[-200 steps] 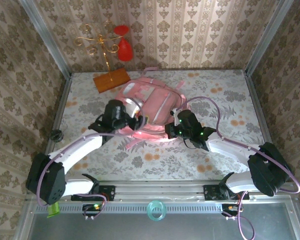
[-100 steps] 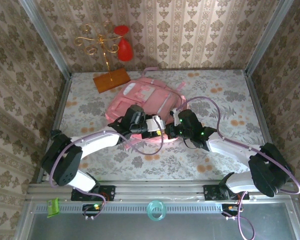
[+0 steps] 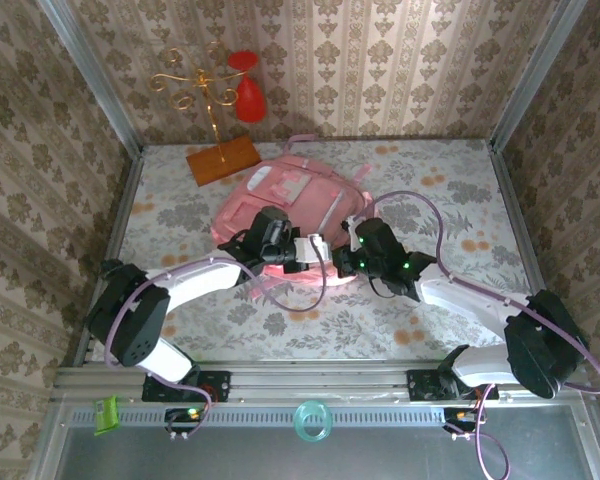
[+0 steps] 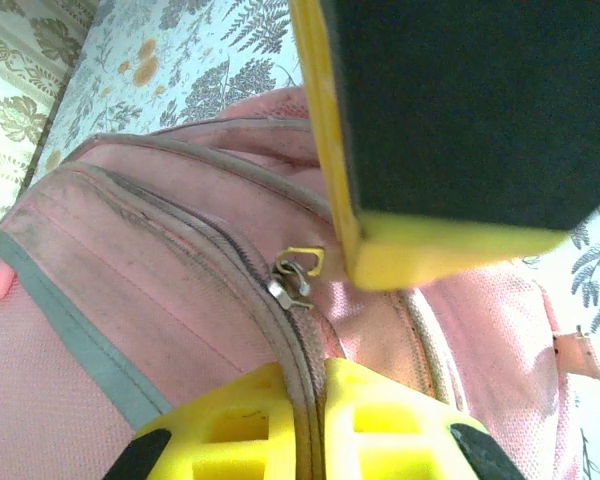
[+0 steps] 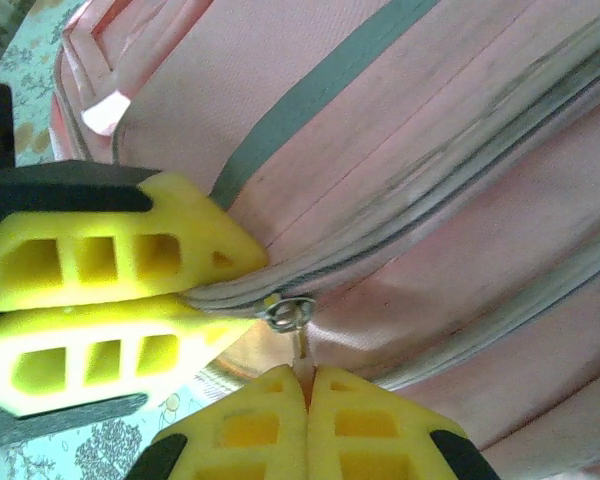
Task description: Pack the student bag
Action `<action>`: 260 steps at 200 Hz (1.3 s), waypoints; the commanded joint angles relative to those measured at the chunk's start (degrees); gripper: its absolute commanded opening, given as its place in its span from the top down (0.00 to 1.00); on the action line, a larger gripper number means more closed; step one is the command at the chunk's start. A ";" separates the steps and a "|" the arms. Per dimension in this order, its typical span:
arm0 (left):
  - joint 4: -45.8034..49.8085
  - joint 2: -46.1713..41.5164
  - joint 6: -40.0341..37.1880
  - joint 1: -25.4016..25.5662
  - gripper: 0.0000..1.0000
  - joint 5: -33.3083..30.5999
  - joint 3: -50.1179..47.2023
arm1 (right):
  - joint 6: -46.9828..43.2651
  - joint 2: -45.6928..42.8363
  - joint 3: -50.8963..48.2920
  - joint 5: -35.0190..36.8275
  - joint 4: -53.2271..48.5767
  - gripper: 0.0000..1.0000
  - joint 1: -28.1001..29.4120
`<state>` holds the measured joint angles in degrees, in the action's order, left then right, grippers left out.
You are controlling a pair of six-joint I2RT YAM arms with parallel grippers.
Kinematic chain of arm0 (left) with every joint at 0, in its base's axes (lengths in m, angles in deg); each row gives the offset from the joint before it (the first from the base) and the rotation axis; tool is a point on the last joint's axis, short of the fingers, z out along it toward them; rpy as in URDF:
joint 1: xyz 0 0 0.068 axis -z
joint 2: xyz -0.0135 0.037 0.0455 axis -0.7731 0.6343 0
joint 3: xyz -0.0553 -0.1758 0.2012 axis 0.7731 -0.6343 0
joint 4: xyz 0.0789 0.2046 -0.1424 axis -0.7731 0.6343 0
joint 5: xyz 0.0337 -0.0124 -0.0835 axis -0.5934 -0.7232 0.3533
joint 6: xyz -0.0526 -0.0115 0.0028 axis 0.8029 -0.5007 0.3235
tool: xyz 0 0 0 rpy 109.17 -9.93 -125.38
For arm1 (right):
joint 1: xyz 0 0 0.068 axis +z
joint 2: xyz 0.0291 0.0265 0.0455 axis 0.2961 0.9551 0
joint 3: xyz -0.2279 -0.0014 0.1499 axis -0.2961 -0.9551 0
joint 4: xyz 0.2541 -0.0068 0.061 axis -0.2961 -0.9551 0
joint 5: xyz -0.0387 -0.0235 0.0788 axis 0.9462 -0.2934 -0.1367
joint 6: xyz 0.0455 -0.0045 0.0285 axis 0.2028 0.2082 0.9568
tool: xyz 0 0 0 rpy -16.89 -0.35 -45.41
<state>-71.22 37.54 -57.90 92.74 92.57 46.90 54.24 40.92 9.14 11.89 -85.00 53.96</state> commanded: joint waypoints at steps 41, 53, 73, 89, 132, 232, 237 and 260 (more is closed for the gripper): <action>6.64 -6.60 -4.79 -5.95 1.00 11.61 -4.46 | -2.76 2.29 5.19 16.82 -10.86 1.00 -3.13; 7.51 -7.57 -5.82 -6.59 1.00 12.61 -5.00 | -3.23 2.50 6.11 17.84 -12.00 1.00 -3.80; 6.75 -8.71 -5.18 -7.38 1.00 13.04 -6.11 | -4.09 3.04 7.08 15.96 -12.06 1.00 -4.99; 6.53 -9.38 -5.29 -7.74 1.00 13.67 -6.74 | -4.76 3.25 6.70 14.20 -10.62 1.00 -4.96; 10.33 -11.16 -6.40 -9.69 1.00 13.67 -8.18 | -4.74 5.64 8.97 15.80 -11.22 1.00 -5.13; 2.90 -13.94 9.97 -2.32 0.21 4.91 -6.79 | -5.23 7.07 2.23 -2.24 1.19 1.00 -4.91; 3.42 -12.63 10.56 -1.26 0.22 2.49 -5.29 | -5.01 7.12 2.04 -2.25 1.56 1.00 -4.91; 6.35 -6.15 12.92 1.83 0.25 -3.96 0.94 | -4.24 7.17 1.46 -2.16 2.61 1.00 -4.91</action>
<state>-65.95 26.45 -49.99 92.37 97.78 41.87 49.17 47.24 11.72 11.50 -84.63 49.30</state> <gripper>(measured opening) 0.758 0.054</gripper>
